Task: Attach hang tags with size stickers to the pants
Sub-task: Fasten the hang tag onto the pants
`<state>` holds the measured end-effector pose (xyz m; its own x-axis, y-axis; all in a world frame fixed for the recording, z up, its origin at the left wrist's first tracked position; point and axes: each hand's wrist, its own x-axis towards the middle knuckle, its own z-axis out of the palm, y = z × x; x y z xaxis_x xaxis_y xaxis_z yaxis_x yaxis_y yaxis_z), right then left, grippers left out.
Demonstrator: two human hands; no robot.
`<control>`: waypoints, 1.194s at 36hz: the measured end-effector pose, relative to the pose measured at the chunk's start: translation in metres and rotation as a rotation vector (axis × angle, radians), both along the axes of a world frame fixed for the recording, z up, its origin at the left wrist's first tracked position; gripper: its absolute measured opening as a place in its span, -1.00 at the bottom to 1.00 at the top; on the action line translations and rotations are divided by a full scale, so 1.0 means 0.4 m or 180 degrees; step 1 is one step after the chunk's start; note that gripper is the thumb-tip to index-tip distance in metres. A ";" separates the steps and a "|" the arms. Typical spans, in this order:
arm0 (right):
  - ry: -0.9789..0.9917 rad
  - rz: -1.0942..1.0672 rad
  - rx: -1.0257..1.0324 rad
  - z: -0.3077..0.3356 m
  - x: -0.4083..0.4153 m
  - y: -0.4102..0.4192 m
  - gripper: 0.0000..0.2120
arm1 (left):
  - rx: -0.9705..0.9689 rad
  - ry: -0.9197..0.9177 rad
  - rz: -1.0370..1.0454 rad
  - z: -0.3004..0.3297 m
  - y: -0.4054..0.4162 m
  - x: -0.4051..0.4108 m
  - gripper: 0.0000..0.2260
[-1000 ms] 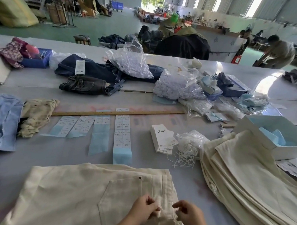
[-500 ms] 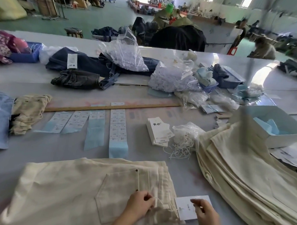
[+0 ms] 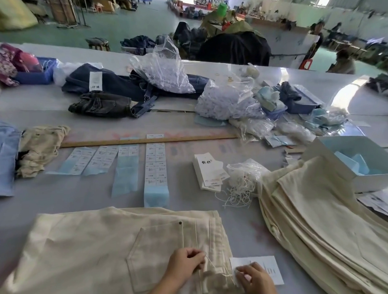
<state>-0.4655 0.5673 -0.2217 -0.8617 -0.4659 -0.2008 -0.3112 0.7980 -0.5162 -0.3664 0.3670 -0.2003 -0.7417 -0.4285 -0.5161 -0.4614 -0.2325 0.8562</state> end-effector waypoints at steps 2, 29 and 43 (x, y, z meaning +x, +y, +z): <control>-0.0010 -0.0047 -0.0042 0.005 0.000 -0.011 -0.94 | 0.0255 0.0057 0.0211 0.010 0.000 -0.006 -0.84; -0.3291 -0.1641 -0.3429 0.217 0.036 -0.258 -0.85 | -0.0353 0.1094 -0.0157 0.099 -0.035 -0.009 -0.57; -0.3662 -0.1937 -0.3319 0.240 0.049 -0.295 -0.82 | -0.0453 0.1206 0.0275 0.103 -0.021 -0.016 -0.63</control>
